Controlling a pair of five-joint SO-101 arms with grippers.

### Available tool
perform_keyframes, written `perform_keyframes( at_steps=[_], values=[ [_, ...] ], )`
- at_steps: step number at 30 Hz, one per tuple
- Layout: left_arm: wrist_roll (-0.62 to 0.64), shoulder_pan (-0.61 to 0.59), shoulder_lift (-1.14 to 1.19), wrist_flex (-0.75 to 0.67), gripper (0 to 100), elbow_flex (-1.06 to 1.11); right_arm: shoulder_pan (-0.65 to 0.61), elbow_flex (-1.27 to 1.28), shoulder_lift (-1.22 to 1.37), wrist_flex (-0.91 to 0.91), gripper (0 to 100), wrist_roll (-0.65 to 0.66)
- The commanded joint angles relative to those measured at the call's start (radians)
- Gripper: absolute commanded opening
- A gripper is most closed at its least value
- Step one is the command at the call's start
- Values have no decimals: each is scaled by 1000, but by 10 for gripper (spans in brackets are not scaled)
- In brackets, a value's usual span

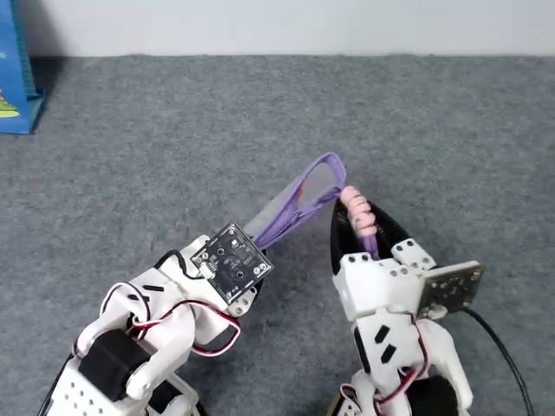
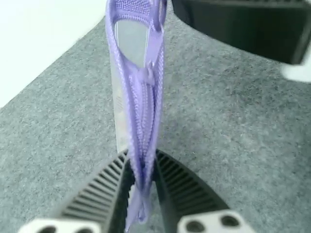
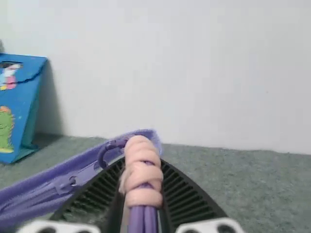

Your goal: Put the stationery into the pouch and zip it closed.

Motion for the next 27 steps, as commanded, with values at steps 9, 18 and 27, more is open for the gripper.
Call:
perform_keyframes(
  at_steps=[9, 18, 27],
  values=[
    [8, -25, -147, 104, 10, 12, 159, 126, -10, -272, 7, -5],
    [3, -28, -210, 140, 10, 12, 168, 219, -8, -386, 7, 74],
    [8, -29, -210, 138, 10, 12, 252, 219, -13, -380, 7, 72]
  ],
)
